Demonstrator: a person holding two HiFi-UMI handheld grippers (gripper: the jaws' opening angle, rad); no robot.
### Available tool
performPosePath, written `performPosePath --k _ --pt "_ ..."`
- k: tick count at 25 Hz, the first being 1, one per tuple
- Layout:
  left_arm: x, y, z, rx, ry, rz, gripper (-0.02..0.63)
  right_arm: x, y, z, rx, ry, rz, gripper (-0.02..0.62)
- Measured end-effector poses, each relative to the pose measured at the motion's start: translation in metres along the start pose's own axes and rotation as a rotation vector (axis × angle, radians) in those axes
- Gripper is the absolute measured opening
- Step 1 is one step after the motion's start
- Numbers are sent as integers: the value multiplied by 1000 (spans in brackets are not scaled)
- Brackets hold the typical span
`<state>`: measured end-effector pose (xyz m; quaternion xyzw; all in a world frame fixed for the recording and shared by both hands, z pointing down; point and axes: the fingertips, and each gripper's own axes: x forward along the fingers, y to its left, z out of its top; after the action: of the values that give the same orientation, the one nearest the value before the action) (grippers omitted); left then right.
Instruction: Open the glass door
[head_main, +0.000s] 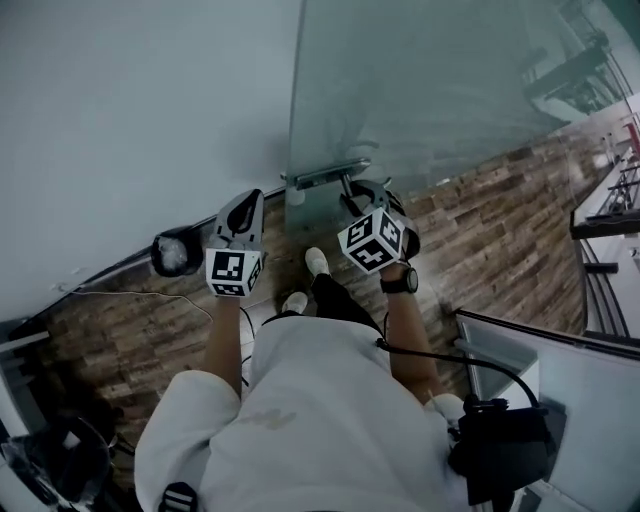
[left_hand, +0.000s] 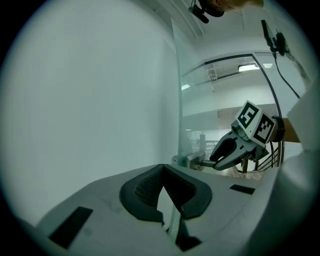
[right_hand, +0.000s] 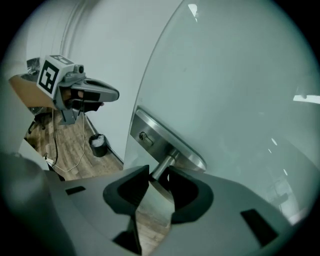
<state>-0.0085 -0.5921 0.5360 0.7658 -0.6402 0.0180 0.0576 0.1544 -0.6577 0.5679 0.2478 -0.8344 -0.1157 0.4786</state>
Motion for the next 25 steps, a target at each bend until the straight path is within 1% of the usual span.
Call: performPosePath --k 4,10,13,17,20,25 --pt "10 9 -3 -49 27 54 3 20 -13 19 3 -17 25 126" --pt "23 10 -3 -19 62 81 3 45 -38 41 -20 -47 7 126" --pt "25 10 -7 -22 83 95 3 56 -47 50 -22 -68 2 126" --pt "30 11 -10 -16 103 108 3 73 -58 62 -67 -83 -22 126" --pt "36 13 -8 -10 108 117 3 83 -65 70 -95 -90 -22 126" --pt "46 16 -5 1 115 128 3 96 -76 77 -93 -93 -9 126"
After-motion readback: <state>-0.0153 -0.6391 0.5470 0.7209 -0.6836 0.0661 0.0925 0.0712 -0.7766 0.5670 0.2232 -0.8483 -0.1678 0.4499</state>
